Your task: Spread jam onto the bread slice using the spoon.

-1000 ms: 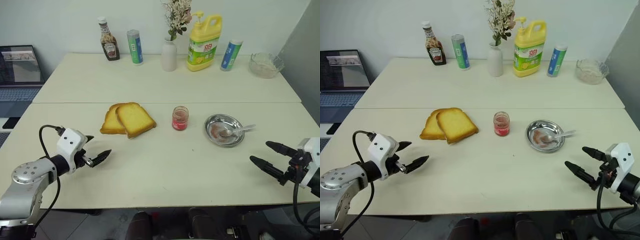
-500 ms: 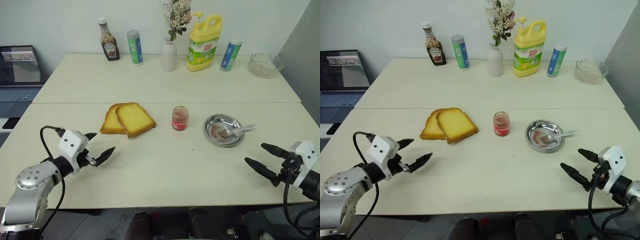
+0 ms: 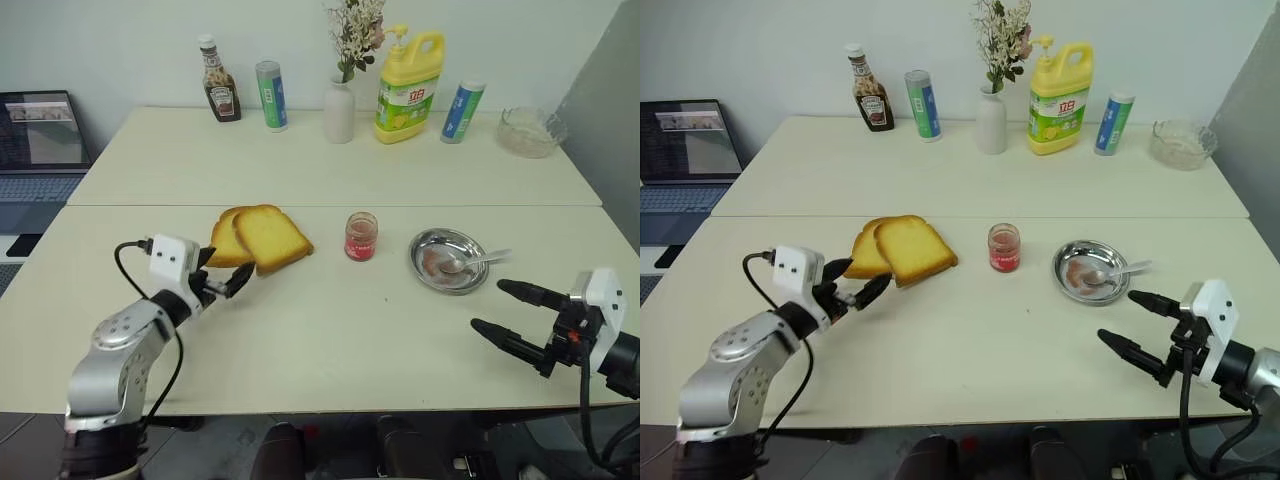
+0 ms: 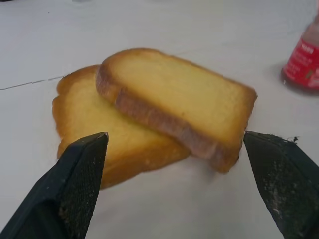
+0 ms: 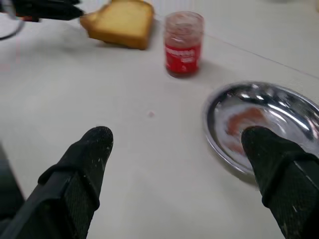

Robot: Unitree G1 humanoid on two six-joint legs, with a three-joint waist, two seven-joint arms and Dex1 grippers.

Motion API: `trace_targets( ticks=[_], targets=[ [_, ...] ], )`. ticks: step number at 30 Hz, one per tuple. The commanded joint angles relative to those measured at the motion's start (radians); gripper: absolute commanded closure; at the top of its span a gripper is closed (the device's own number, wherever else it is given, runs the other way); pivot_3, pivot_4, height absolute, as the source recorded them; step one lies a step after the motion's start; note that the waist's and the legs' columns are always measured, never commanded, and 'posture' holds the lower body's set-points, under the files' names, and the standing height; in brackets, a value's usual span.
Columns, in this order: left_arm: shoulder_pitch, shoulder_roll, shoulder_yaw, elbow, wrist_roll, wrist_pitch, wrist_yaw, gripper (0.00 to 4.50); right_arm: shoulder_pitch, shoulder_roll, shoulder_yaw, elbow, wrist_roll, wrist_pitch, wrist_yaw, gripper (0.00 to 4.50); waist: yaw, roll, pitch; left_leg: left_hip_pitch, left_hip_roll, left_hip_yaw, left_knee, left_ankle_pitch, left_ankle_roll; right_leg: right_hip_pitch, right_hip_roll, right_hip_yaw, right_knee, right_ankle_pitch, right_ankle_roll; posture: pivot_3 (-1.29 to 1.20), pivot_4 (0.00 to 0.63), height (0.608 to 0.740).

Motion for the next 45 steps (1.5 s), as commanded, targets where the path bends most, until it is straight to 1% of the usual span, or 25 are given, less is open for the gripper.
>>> trace_targets(
  ticks=[1,5,7,10,13,18,22,25,33,37,38,45],
  targets=[
    [-0.096,-0.024,0.015,0.007,-0.025,0.115,0.098,0.0,-0.109,-0.046,-0.034,-0.059,0.092,0.045,-0.038,0.03,0.0,-0.001,0.0,0.0,0.0,0.0,0.0,0.0,0.0,0.0,0.0,0.0,0.0,0.0,0.001,0.0,0.15,0.74],
    [-0.176,-0.055,0.021,0.039,-0.051,0.213,0.153,0.0,-0.165,-0.062,-0.008,-0.059,0.099,0.059,-0.05,0.03,0.002,-0.003,-0.001,-0.001,-0.001,-0.002,0.0,0.0,0.0,0.001,0.0,-0.001,-0.002,0.0,0.001,0.0,0.15,0.74],
    [-0.226,-0.074,0.026,0.072,-0.038,0.23,0.203,0.0,-0.195,-0.065,0.011,-0.065,0.104,0.066,-0.054,0.03,0.002,-0.003,-0.001,-0.001,-0.001,-0.002,0.0,0.0,0.0,0.001,0.0,-0.001,-0.002,0.0,0.001,0.0,0.15,0.74],
    [-0.302,-0.105,0.052,0.123,-0.044,0.318,0.286,0.0,-0.236,-0.085,0.024,-0.064,0.147,0.093,-0.029,0.03,0.003,-0.004,-0.001,-0.002,-0.001,-0.002,0.001,0.0,0.0,0.001,-0.001,-0.002,-0.002,0.0,0.001,0.0,0.15,0.74],
    [-0.332,-0.101,0.049,0.138,-0.062,0.384,0.285,0.0,-0.259,-0.109,0.039,-0.051,0.143,0.094,-0.003,0.03,0.002,-0.004,-0.001,-0.002,-0.001,-0.003,0.0,0.0,0.0,0.001,0.0,-0.002,-0.002,0.0,0.001,0.0,0.15,0.74],
    [-0.397,-0.15,0.103,0.183,-0.107,0.495,0.33,0.0,-0.297,-0.141,0.077,-0.047,0.144,0.08,0.073,0.03,0.002,-0.004,-0.001,-0.002,-0.001,-0.003,0.0,0.0,0.0,0.001,0.0,-0.002,-0.002,0.0,0.001,0.0,0.15,0.74],
    [-0.414,-0.164,0.106,0.195,-0.108,0.516,0.334,0.0,-0.329,-0.155,0.097,-0.022,0.124,0.072,0.108,0.03,0.002,-0.004,0.0,-0.002,-0.001,-0.003,0.0,0.0,0.0,0.001,0.0,-0.002,-0.002,0.0,0.001,0.0,0.15,0.74],
    [-0.421,-0.171,0.107,0.192,-0.11,0.531,0.337,0.57,-0.343,-0.153,0.108,-0.013,0.114,0.07,0.117,0.0,0.002,-0.004,0.0,-0.002,-0.001,-0.003,0.0,0.0,0.0,0.001,0.0,-0.002,-0.002,0.001,0.001,0.0,0.15,0.74],
    [-0.422,-0.156,0.104,0.183,-0.104,0.534,0.324,3.23,-0.347,-0.139,0.12,-0.016,0.105,0.058,0.111,0.0,0.003,-0.004,0.0,-0.002,-0.001,-0.004,0.0,0.0,0.0,0.001,-0.001,-0.003,-0.002,0.001,0.001,0.0,0.15,0.74],
    [-0.423,-0.156,0.102,0.171,-0.108,0.533,0.316,4.38,-0.331,-0.134,0.117,-0.014,0.078,0.04,0.113,0.0,0.002,-0.004,0.0,-0.002,-0.001,-0.004,0.0,0.0,0.0,0.001,-0.001,-0.003,-0.002,0.001,0.001,0.0,0.15,0.74],
    [-0.421,-0.156,0.101,0.163,-0.111,0.537,0.312,4.48,-0.327,-0.133,0.117,-0.014,0.073,0.037,0.113,0.0,0.002,-0.004,0.0,-0.002,-0.001,-0.004,0.0,0.0,0.0,0.001,-0.001,-0.003,-0.002,0.001,0.001,0.0,0.15,0.74],
    [-0.409,-0.142,0.15,0.128,-0.186,0.596,0.268,4.48,-0.298,-0.128,0.104,-0.022,0.067,0.032,0.121,0.0,0.002,-0.004,0.0,-0.002,-0.001,-0.004,0.0,0.0,0.0,0.001,-0.001,-0.003,-0.002,0.001,0.001,0.0,0.15,0.74]
  ],
)
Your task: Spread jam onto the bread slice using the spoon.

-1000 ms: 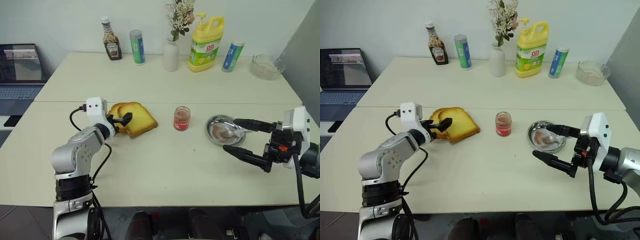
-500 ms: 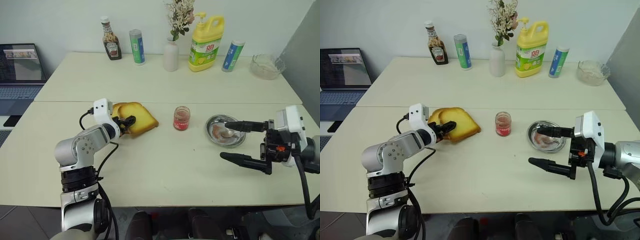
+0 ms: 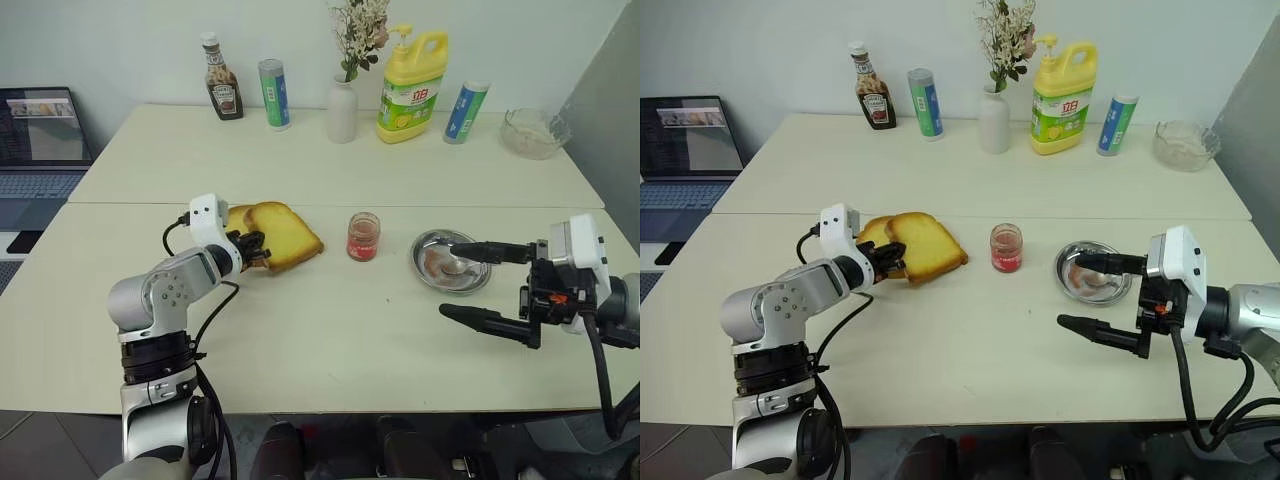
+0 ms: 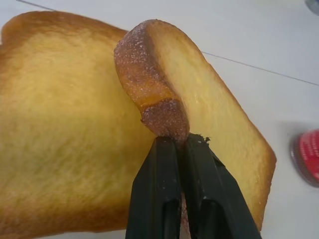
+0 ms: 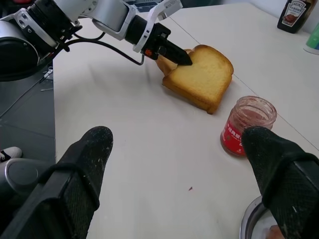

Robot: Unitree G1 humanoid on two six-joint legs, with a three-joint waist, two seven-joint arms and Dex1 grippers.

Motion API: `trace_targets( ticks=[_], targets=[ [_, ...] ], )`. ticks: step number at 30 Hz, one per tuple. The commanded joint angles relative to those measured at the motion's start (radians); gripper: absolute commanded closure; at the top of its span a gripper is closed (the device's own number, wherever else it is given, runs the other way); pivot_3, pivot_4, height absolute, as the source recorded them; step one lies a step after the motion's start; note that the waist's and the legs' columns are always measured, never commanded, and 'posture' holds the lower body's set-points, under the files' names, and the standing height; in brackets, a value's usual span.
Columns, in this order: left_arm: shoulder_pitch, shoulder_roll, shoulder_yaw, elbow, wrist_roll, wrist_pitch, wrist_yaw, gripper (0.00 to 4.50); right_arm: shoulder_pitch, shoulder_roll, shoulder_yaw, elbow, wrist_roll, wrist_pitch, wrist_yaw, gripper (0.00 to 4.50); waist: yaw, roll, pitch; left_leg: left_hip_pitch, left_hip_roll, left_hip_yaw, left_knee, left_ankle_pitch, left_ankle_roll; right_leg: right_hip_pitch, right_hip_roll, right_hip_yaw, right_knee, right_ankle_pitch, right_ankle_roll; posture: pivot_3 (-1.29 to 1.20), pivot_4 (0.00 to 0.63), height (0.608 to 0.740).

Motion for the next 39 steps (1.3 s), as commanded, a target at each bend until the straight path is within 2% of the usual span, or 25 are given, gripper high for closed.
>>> trace_targets(
  ticks=[1,4,10,13,16,23,27,30,34,39],
  targets=[
    [-0.005,0.033,0.05,-0.054,-0.069,0.041,-0.04,4.48,0.013,-0.006,-0.031,-0.02,-0.002,-0.02,0.014,0.0,0.0,0.0,0.0,0.0,0.0,0.0,0.0,0.0,0.0,0.0,0.0,0.0,0.0,0.0,0.0,0.0,0.15,0.74],
    [0.003,0.075,0.086,-0.069,-0.147,0.11,-0.106,4.48,0.022,-0.017,-0.04,-0.019,0.004,-0.017,0.026,0.0,-0.001,0.0,0.0,0.0,0.0,0.0,0.0,0.0,0.0,0.0,0.0,0.0,0.0,0.0,0.0,0.0,0.15,0.74],
    [0.066,0.23,0.129,-0.098,-0.321,0.262,-0.289,4.48,0.044,-0.026,-0.055,-0.031,0.025,0.002,0.036,0.0,-0.003,0.0,0.0,0.0,0.0,0.0,0.0,0.0,0.0,-0.001,0.0,0.0,0.0,0.0,0.0,0.0,0.15,0.74],
    [0.16,0.317,0.085,-0.124,-0.376,0.281,-0.407,4.48,0.055,-0.036,-0.062,-0.039,0.041,0.018,0.045,0.0,-0.004,0.0,0.0,0.0,0.0,0.001,-0.001,0.0,0.0,-0.001,0.0,0.0,0.0,0.0,0.0,0.0,0.15,0.74],
    [0.308,0.373,-0.063,-0.225,-0.403,0.254,-0.537,4.48,0.082,-0.055,-0.076,-0.05,0.053,0.036,0.065,0.0,-0.003,0.0,0.0,0.0,0.001,0.002,-0.001,0.0,0.0,-0.002,0.0,0.001,0.0,0.0,0.0,0.0,0.15,0.74],
    [0.302,0.239,-0.196,-0.259,-0.376,0.132,-0.512,4.48,0.174,-0.086,-0.117,-0.078,0.031,0.056,0.08,0.0,0.011,-0.001,0.0,-0.001,0.0,-0.002,0.001,0.0,0.0,-0.001,-0.001,-0.001,0.0,0.0,-0.001,0.0,0.15,0.74],
    [0.275,0.169,-0.303,-0.232,-0.295,0.037,-0.484,4.48,0.244,-0.104,-0.131,-0.093,-0.001,0.053,0.097,0.0,0.011,-0.001,0.0,-0.001,-0.001,-0.001,0.001,0.0,0.0,-0.001,-0.001,0.0,0.0,0.0,0.0,0.0,0.15,0.74],
    [0.265,0.151,-0.346,-0.211,-0.255,-0.005,-0.474,4.48,0.264,-0.104,-0.126,-0.09,-0.032,0.042,0.097,0.0,0.005,-0.001,0.0,-0.001,0.0,-0.001,0.001,0.0,0.0,-0.001,0.0,0.0,0.0,0.0,-0.001,0.0,0.15,0.74],
    [0.249,0.165,-0.459,-0.162,-0.122,-0.108,-0.473,4.48,0.302,-0.097,-0.109,-0.091,-0.088,0.018,0.104,0.0,0.002,-0.001,0.0,-0.001,0.0,-0.002,0.001,0.0,0.0,-0.001,0.0,-0.001,0.0,0.0,-0.001,0.0,0.15,0.74],
    [0.248,0.183,-0.481,-0.143,-0.071,-0.153,-0.489,4.48,0.305,-0.085,-0.107,-0.099,-0.087,0.015,0.1,0.0,0.001,-0.001,0.0,-0.001,-0.001,-0.001,0.001,0.0,0.0,-0.001,0.0,0.0,0.0,0.0,0.0,0.0,0.15,0.74]
  ],
)
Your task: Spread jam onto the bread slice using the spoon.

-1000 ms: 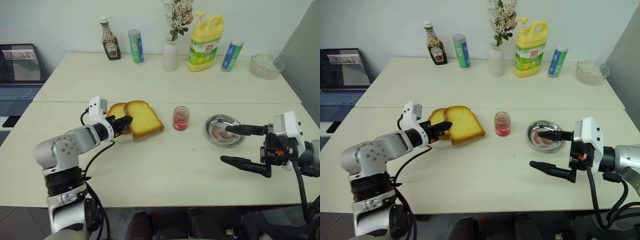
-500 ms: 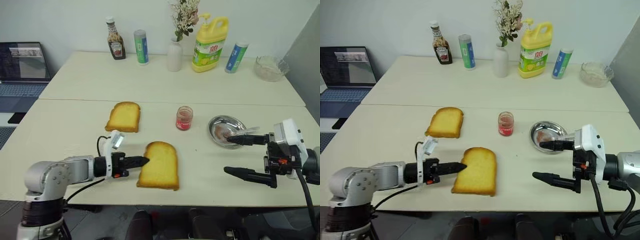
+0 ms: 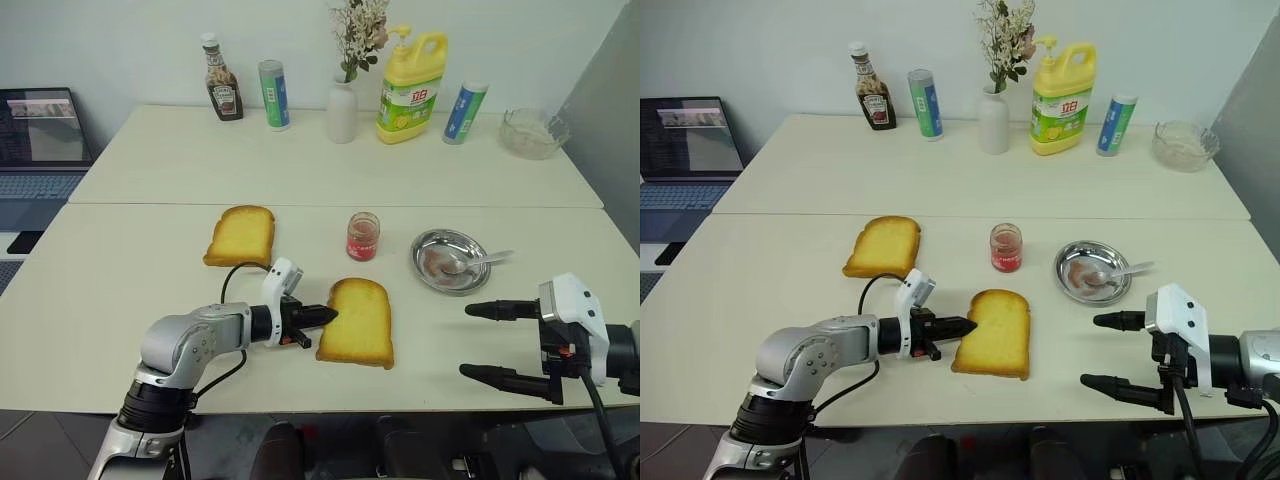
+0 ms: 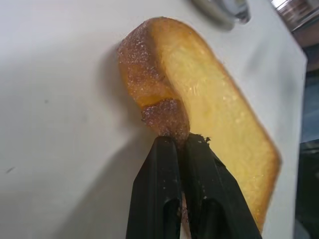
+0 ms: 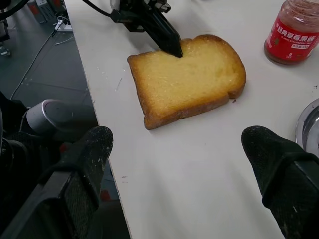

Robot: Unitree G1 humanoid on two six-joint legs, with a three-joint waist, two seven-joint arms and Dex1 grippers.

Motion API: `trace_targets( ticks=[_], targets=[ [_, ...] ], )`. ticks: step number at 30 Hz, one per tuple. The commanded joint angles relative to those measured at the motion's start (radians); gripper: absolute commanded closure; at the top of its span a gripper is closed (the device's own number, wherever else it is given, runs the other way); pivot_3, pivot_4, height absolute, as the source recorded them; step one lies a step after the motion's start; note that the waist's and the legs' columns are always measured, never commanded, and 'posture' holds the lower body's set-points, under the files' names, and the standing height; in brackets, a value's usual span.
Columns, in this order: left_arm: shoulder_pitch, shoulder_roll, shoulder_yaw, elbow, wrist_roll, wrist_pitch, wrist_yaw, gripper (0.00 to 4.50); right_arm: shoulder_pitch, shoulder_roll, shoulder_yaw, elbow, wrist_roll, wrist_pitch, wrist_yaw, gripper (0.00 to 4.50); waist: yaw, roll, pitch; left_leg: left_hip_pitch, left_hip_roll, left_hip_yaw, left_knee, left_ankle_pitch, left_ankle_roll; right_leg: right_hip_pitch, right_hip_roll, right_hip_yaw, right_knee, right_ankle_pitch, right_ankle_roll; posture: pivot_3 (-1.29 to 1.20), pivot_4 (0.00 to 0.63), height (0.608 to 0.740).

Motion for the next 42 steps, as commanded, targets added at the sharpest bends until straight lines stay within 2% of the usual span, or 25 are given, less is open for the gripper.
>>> trace_targets(
  ticks=[1,8,12,14,19,22,25,29,32,35,37,42],
  targets=[
    [-0.016,0.004,-0.001,0.009,0.031,-0.023,0.005,4.23,0.001,0.003,-0.017,-0.023,-0.002,-0.016,0.009,0.0,0.0,0.0,0.0,0.0,0.0,0.0,0.0,0.0,0.0,0.0,0.0,0.0,0.0,0.0,0.0,0.0,0.15,0.74],
    [-0.003,0.018,0.028,-0.016,0.019,0.0,0.017,2.09,-0.01,0.011,-0.014,-0.023,0.011,-0.016,0.01,0.0,0.0,0.0,0.0,0.0,0.0,0.0,0.0,0.0,0.0,0.0,0.0,0.0,0.0,0.0,0.0,0.0,0.15,0.74],
    [0.029,0.053,0.072,-0.079,0.012,0.013,0.035,0.81,-0.011,0.014,-0.014,-0.018,0.007,-0.021,0.01,0.0,-0.003,0.0,0.0,0.001,0.001,0.0,0.0,0.0,0.0,0.0,0.0,0.0,0.0,0.0,0.0,0.0,0.15,0.74],
    [0.051,0.091,0.085,-0.117,0.052,-0.022,0.053,0.16,-0.011,0.02,-0.018,-0.016,0.003,-0.028,0.008,0.0,-0.004,0.0,0.0,0.002,0.001,0.0,0.0,0.0,0.0,0.001,0.0,0.0,0.0,0.0,0.0,0.0,0.15,0.74],
    [0.111,0.194,0.123,-0.167,0.144,-0.199,0.026,0.06,-0.021,0.049,-0.025,-0.007,-0.007,-0.043,-0.024,0.0,-0.003,0.0,0.0,0.002,0.001,0.001,-0.001,0.0,0.0,0.001,0.0,0.001,0.0,0.0,0.0,0.0,0.15,0.74],
    [0.129,0.217,0.157,-0.205,0.149,-0.322,-0.038,0.06,-0.025,0.086,-0.053,0.003,-0.005,-0.042,-0.068,0.0,-0.001,0.0,0.0,0.002,0.001,0.001,-0.001,0.0,0.0,0.001,0.0,0.001,0.0,0.0,0.0,0.0,0.15,0.74],
    [0.093,0.255,0.166,-0.257,0.151,-0.469,-0.161,0.06,-0.032,0.185,-0.107,0.013,-0.005,-0.045,-0.193,0.0,0.006,-0.002,0.0,0.0,0.001,0.001,0.0,0.0,0.0,0.0,0.0,0.0,-0.001,0.0,0.0,0.0,0.15,0.74],
    [0.023,0.31,0.082,-0.256,0.214,-0.605,-0.299,0.06,-0.004,0.308,-0.13,0.024,-0.023,-0.035,-0.333,0.0,0.009,-0.001,0.0,0.0,0.0,0.002,-0.001,0.0,0.0,-0.001,0.0,0.001,-0.001,0.0,0.0,0.0,0.15,0.74],
    [-0.04,0.292,0.063,-0.267,0.174,-0.589,-0.327,0.06,-0.005,0.379,-0.147,0.051,-0.022,-0.036,-0.412,0.0,0.002,-0.001,0.0,0.0,0.001,0.004,-0.001,0.0,0.0,-0.001,0.0,0.003,-0.001,0.0,0.0,0.0,0.15,0.74],
    [-0.14,0.267,0.037,-0.279,0.116,-0.54,-0.36,0.06,-0.043,0.518,-0.17,0.107,0.011,-0.018,-0.586,0.0,0.002,-0.002,-0.001,-0.001,0.001,0.002,-0.001,0.0,0.0,-0.002,0.0,0.001,0.0,0.0,0.0,0.0,0.15,0.74],
    [-0.16,0.258,0.02,-0.268,0.13,-0.541,-0.362,0.06,-0.084,0.588,-0.168,0.161,0.001,-0.018,-0.675,0.0,-0.001,0.0,-0.002,-0.001,0.001,0.003,-0.001,0.0,0.0,-0.002,0.001,0.002,0.0,0.0,0.0,0.0,0.15,0.74],
    [-0.199,0.224,-0.003,-0.262,0.095,-0.488,-0.364,0.06,-0.183,0.702,-0.155,0.324,-0.013,-0.041,-0.796,0.0,-0.009,0.002,-0.003,-0.001,0.002,0.005,-0.002,0.0,0.0,-0.004,0.001,0.004,0.001,0.0,0.0,0.0,0.15,0.74]
  ],
)
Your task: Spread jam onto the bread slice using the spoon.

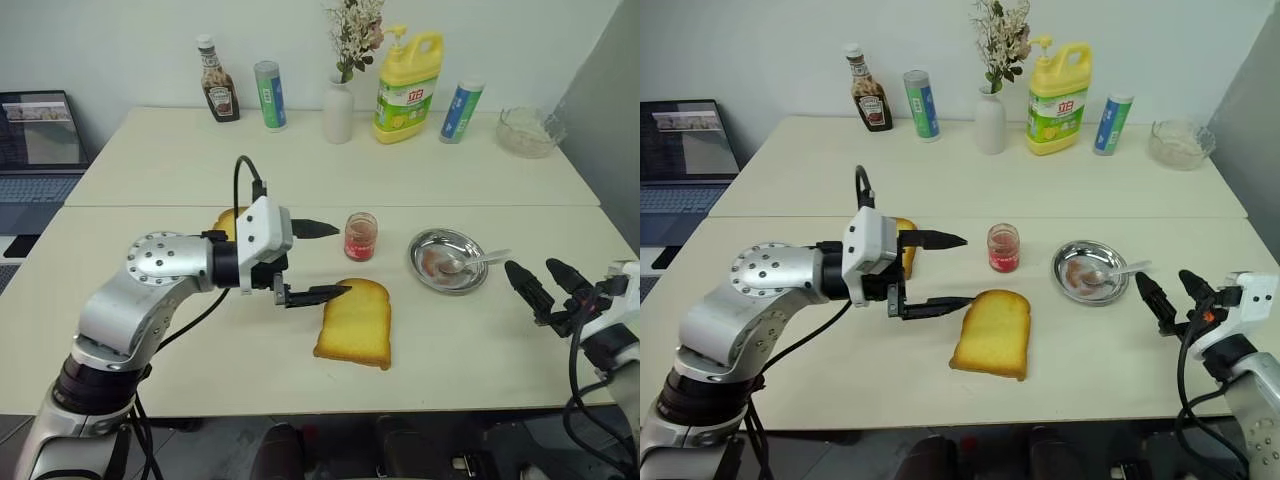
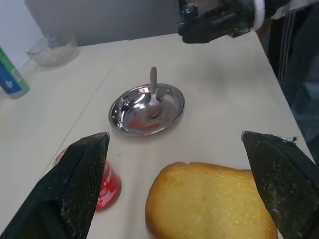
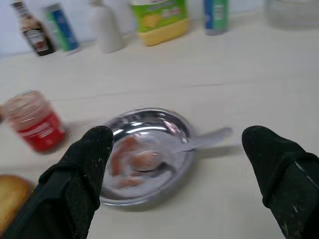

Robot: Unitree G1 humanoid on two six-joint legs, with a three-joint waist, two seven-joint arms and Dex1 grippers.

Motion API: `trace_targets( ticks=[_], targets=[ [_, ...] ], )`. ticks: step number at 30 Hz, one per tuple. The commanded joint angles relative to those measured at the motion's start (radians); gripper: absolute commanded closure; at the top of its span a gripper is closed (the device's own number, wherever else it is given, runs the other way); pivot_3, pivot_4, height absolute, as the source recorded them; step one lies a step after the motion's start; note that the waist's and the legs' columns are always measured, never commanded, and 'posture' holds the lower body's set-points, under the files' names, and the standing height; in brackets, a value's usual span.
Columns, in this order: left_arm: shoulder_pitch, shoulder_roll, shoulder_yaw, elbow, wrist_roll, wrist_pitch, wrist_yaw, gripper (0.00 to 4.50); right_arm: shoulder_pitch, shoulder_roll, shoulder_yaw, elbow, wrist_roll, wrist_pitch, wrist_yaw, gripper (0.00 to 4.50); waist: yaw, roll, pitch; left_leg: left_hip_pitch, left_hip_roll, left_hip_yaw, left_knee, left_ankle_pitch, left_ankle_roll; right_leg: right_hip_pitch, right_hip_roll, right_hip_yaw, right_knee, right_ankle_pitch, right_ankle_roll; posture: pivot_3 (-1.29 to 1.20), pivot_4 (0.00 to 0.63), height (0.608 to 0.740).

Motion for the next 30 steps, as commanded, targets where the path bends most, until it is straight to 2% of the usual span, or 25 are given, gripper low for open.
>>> trace_targets(
  ticks=[1,6,11,21,25,30],
  targets=[
    [-0.035,-0.008,0.0,-0.027,-0.047,0.038,-0.011,0.06,-0.083,0.04,-0.025,0.091,0.018,-0.031,-0.071,0.0,-0.002,0.0,0.0,-0.001,0.0,0.0,0.0,0.0,0.0,-0.001,0.0,0.0,0.0,0.0,0.0,0.0,0.15,0.74],
    [-0.039,0.028,-0.05,-0.04,0.024,-0.028,-0.077,0.06,-0.226,0.042,0.019,0.303,0.008,-0.041,-0.025,0.0,-0.001,0.001,0.0,-0.001,0.0,0.001,0.0,0.0,0.0,-0.003,0.0,0.001,0.001,0.0,0.0,0.0,0.15,0.74],
    [-0.038,0.017,-0.054,-0.044,0.034,-0.041,-0.08,0.06,-0.311,0.033,0.022,0.451,0.009,-0.054,0.006,0.0,0.003,0.001,0.0,-0.004,0.0,0.001,-0.001,0.0,0.0,-0.006,0.0,0.001,0.001,0.003,-0.004,0.0,0.15,0.74],
    [-0.015,0.003,-0.055,-0.055,0.046,-0.045,-0.069,0.06,-0.397,0.047,0.002,0.582,0.068,-0.054,0.067,0.0,0.002,0.001,0.0,-0.004,0.0,0.002,0.0,0.0,0.0,-0.006,0.0,0.001,0.001,0.003,-0.005,0.0,0.15,0.74],
    [-0.016,-0.001,-0.054,-0.044,0.045,-0.045,-0.073,0.0,-0.421,0.047,0.003,0.6,0.085,-0.051,0.071,0.82,0.002,0.002,0.0,-0.004,0.0,0.002,0.0,0.0,0.0,-0.006,0.0,0.001,0.001,0.003,-0.005,0.0,0.15,0.74],
    [-0.012,-0.006,-0.047,-0.038,0.033,-0.031,-0.068,0.0,-0.436,0.049,-0.01,0.605,0.107,-0.062,0.063,2.51,0.002,0.002,0.0,-0.005,0.0,0.002,0.0,0.0,0.0,-0.006,0.0,0.001,0.001,0.003,-0.005,0.0,0.15,0.74]
  ],
)
